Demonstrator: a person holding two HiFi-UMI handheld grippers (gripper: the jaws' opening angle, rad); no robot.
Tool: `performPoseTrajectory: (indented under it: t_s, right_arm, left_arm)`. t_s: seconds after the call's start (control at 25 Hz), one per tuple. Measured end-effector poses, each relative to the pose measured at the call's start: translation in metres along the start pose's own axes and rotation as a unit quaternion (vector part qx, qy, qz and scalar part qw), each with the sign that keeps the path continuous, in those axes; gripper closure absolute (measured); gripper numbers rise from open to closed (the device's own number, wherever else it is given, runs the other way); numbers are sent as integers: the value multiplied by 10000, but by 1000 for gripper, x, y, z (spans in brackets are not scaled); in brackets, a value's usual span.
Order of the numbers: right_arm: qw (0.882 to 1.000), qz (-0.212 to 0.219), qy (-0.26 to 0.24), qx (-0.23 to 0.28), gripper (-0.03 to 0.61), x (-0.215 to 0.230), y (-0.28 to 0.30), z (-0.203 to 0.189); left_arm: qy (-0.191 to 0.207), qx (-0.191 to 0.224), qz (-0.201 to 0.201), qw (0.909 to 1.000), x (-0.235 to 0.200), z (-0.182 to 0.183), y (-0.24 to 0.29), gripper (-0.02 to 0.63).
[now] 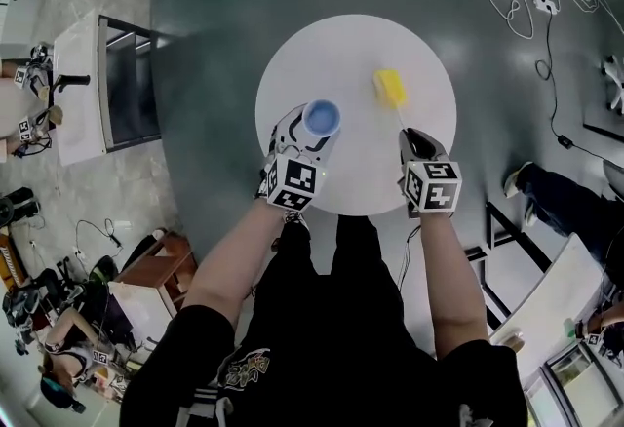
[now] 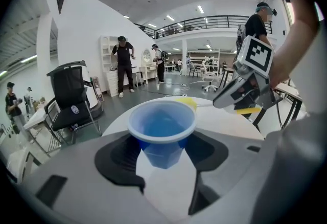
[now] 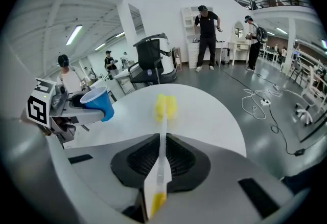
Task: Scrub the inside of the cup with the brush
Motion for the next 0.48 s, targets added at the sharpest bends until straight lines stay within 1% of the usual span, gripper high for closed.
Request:
performPoseTrajectory:
  t_s: [0.32, 0.48]
  right_arm:
    - [9987, 182, -332, 335, 528, -24, -33, 31]
    - [9948, 319, -774, 574, 528, -43, -51, 55]
  left_arm:
    - [182, -140, 95, 9997, -1, 15, -28, 344]
    - [409, -272, 165, 9987, -6, 20, -44, 344]
Point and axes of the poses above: the fingertips, and each gripper's own axes: y forward along the fingers, x to its right, z out of its top, the point moved 5 cm from there along -y, backward along the fingers, and after that the axes turned 14 degrees about -y, right-handed, at the moved point
